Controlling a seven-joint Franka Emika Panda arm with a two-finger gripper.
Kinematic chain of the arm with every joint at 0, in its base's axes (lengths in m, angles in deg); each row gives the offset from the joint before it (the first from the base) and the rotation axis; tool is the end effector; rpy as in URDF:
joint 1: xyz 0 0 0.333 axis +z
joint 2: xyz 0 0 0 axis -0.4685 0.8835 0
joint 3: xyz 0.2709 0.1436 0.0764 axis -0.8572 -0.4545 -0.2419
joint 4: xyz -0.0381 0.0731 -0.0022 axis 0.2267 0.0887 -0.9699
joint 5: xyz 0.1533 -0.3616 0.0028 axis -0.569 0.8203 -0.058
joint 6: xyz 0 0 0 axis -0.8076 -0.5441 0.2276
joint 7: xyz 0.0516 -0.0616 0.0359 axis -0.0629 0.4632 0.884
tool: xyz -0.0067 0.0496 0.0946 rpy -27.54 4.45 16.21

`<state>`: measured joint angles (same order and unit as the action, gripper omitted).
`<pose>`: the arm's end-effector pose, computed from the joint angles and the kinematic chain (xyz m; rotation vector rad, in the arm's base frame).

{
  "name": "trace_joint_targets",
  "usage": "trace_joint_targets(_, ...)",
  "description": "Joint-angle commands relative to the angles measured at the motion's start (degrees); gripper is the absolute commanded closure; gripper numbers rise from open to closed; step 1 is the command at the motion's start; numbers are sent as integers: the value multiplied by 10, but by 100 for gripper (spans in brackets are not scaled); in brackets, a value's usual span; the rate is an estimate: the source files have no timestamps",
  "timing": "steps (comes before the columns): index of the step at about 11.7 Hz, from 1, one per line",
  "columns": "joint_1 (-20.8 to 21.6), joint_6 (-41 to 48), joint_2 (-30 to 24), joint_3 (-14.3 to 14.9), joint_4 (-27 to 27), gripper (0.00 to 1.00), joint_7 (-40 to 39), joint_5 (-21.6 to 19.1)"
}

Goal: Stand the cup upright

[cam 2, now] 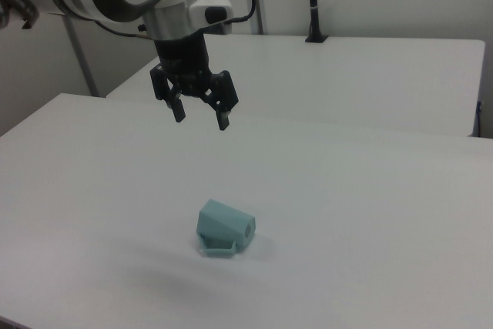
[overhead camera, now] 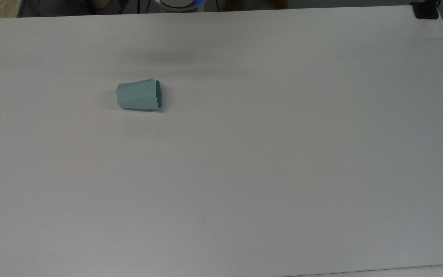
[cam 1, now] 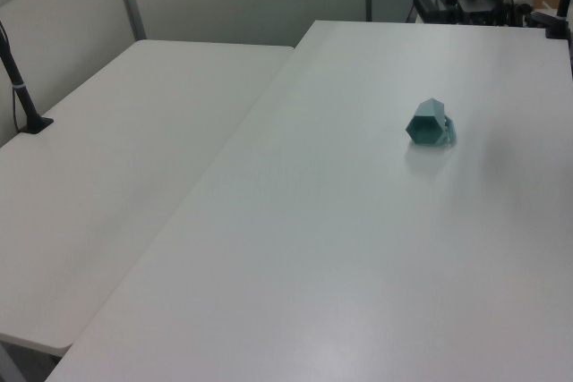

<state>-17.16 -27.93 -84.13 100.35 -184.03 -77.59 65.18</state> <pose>0.5196 -0.0212 0.6141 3.1255 0.1705 0.0828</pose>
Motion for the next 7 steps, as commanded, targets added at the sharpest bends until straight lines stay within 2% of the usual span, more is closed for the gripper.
trace_joint_targets(1,43,12,-8,-30,-2,0,64,20)
trace_joint_targets(2,56,8,-5,-40,-2,0,102,50)
trace_joint_targets(5,130,5,28,-87,-2,0,237,172)
trace_joint_targets(7,167,7,62,-130,-10,0,344,292)
